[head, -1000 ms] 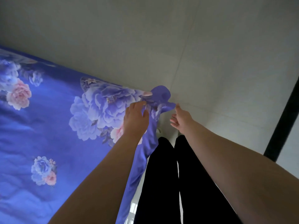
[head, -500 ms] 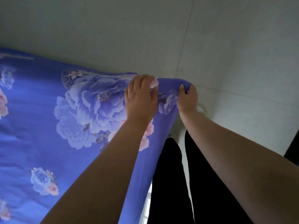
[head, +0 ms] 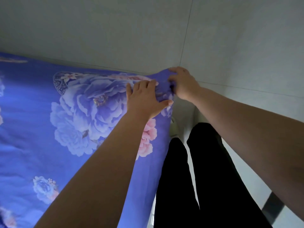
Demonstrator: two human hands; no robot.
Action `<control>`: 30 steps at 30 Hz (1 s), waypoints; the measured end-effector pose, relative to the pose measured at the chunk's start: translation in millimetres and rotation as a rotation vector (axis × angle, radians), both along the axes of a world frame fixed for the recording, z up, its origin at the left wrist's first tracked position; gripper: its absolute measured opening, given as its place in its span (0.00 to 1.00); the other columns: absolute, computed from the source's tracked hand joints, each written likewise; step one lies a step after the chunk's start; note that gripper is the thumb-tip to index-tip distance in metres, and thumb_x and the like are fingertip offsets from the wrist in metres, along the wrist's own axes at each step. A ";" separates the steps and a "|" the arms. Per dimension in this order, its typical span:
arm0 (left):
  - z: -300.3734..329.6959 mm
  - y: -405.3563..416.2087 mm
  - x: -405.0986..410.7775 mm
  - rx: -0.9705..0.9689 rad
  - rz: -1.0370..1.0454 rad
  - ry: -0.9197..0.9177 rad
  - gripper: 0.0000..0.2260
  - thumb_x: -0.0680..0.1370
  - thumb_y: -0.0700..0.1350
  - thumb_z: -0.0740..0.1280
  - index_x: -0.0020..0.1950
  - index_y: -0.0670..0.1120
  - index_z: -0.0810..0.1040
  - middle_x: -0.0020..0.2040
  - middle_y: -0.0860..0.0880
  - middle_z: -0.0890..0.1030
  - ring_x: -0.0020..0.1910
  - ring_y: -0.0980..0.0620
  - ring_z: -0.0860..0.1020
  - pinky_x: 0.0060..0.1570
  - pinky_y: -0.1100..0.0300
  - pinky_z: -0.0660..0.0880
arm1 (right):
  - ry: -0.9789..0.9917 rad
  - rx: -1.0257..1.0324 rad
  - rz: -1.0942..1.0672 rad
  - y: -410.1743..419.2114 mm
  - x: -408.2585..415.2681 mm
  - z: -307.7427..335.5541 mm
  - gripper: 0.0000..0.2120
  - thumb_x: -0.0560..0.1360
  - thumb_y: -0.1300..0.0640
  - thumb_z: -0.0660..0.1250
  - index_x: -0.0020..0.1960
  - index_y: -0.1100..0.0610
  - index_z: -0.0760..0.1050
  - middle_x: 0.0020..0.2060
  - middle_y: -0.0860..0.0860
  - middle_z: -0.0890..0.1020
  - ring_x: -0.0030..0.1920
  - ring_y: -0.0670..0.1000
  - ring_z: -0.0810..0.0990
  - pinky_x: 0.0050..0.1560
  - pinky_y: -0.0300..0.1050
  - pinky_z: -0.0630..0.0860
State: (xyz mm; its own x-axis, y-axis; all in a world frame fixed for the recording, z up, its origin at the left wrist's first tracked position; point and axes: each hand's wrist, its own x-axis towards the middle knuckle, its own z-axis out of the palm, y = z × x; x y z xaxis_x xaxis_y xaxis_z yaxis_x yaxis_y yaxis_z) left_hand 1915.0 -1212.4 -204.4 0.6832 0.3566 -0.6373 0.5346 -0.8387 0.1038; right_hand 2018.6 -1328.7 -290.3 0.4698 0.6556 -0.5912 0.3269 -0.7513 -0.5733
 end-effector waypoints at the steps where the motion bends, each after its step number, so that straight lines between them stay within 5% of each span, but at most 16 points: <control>1: 0.3 -0.8 -0.3 0.003 0.002 -0.022 0.39 0.68 0.68 0.66 0.74 0.52 0.61 0.73 0.51 0.65 0.73 0.49 0.59 0.73 0.43 0.46 | -0.035 0.046 -0.095 -1.5 4.6 5.8 0.15 0.74 0.64 0.61 0.60 0.60 0.74 0.63 0.59 0.74 0.65 0.60 0.71 0.58 0.50 0.69; 3: 0.2 -4.1 -0.5 0.024 0.002 -0.085 0.42 0.68 0.66 0.68 0.76 0.51 0.57 0.75 0.50 0.61 0.75 0.49 0.58 0.73 0.43 0.47 | -0.087 0.087 -0.243 -8.6 12.4 22.4 0.12 0.75 0.65 0.57 0.58 0.62 0.70 0.46 0.60 0.78 0.48 0.62 0.77 0.42 0.49 0.67; 5: -0.3 -9.6 0.5 0.074 -0.028 -0.148 0.44 0.68 0.63 0.68 0.78 0.50 0.54 0.77 0.48 0.58 0.75 0.47 0.56 0.72 0.43 0.50 | -0.180 0.131 -0.258 -15.2 15.4 41.9 0.11 0.76 0.64 0.55 0.57 0.62 0.68 0.39 0.58 0.75 0.41 0.64 0.76 0.38 0.47 0.64; 10: 2.7 -16.2 17.6 0.071 -0.104 -0.136 0.39 0.71 0.55 0.66 0.78 0.50 0.53 0.76 0.47 0.60 0.75 0.46 0.57 0.73 0.43 0.48 | -0.148 0.156 -0.217 -27.1 -15.9 62.0 0.14 0.79 0.61 0.57 0.63 0.62 0.70 0.51 0.61 0.80 0.50 0.63 0.78 0.44 0.48 0.68; 15: 9.8 -6.5 35.3 0.004 -0.337 0.044 0.21 0.73 0.54 0.63 0.66 0.53 0.73 0.64 0.48 0.76 0.66 0.45 0.70 0.67 0.50 0.60 | 0.113 0.282 -0.481 -19.4 -63.5 64.3 0.07 0.71 0.65 0.57 0.37 0.61 0.73 0.36 0.52 0.72 0.45 0.53 0.70 0.45 0.45 0.66; 17: 13.2 1.5 39.3 -0.130 -0.341 0.129 0.22 0.71 0.57 0.62 0.64 0.55 0.74 0.63 0.49 0.77 0.65 0.45 0.71 0.65 0.52 0.64 | 0.287 0.352 -0.662 -14.6 -71.4 71.1 0.08 0.71 0.62 0.56 0.38 0.60 0.73 0.44 0.50 0.71 0.52 0.45 0.68 0.57 0.41 0.68; 20: 13.1 18.3 41.4 -0.279 -0.165 0.181 0.24 0.72 0.53 0.63 0.68 0.51 0.72 0.67 0.48 0.74 0.67 0.46 0.70 0.65 0.55 0.66 | 0.573 0.284 -0.799 -9.6 -81.0 77.2 0.11 0.78 0.52 0.59 0.45 0.59 0.69 0.42 0.49 0.72 0.44 0.44 0.73 0.42 0.25 0.67; 23: 9.5 31.1 30.0 -0.021 -0.152 -0.005 0.21 0.77 0.48 0.62 0.71 0.47 0.68 0.71 0.43 0.67 0.68 0.41 0.66 0.65 0.49 0.65 | 0.472 0.335 -0.800 -7.3 -94.8 62.9 0.18 0.77 0.47 0.62 0.59 0.58 0.66 0.51 0.50 0.73 0.51 0.47 0.73 0.51 0.30 0.67; 25: 9.6 31.8 18.7 0.172 -0.181 -0.176 0.18 0.77 0.51 0.63 0.64 0.45 0.73 0.63 0.39 0.71 0.61 0.37 0.70 0.54 0.45 0.70 | 0.424 0.404 -0.851 -4.0 -96.3 51.7 0.17 0.76 0.48 0.60 0.60 0.58 0.70 0.51 0.54 0.77 0.51 0.50 0.76 0.57 0.44 0.72; 28: 6.9 30.0 8.6 0.135 -0.204 -0.122 0.16 0.77 0.49 0.64 0.61 0.42 0.74 0.59 0.38 0.74 0.57 0.36 0.73 0.51 0.45 0.70 | 0.423 0.339 -0.949 1.1 -87.7 32.5 0.08 0.78 0.51 0.59 0.44 0.53 0.73 0.40 0.56 0.78 0.42 0.52 0.76 0.47 0.49 0.74; 30: 2.3 29.4 5.2 0.063 -0.265 -0.036 0.15 0.79 0.49 0.59 0.64 0.46 0.73 0.61 0.41 0.75 0.59 0.38 0.74 0.55 0.47 0.69 | 0.388 0.277 -0.986 3.4 -78.6 24.3 0.13 0.78 0.48 0.61 0.57 0.53 0.74 0.54 0.58 0.78 0.54 0.54 0.76 0.59 0.51 0.71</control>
State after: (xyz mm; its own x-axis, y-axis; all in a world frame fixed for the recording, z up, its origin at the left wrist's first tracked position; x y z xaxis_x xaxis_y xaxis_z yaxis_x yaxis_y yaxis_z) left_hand 1920.1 -1183.0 -202.2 0.7798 0.2007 -0.5930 0.2926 -0.9542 0.0618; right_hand 1940.0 -1325.3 -266.0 0.6748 0.2263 -0.7024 -0.5865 -0.4132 -0.6966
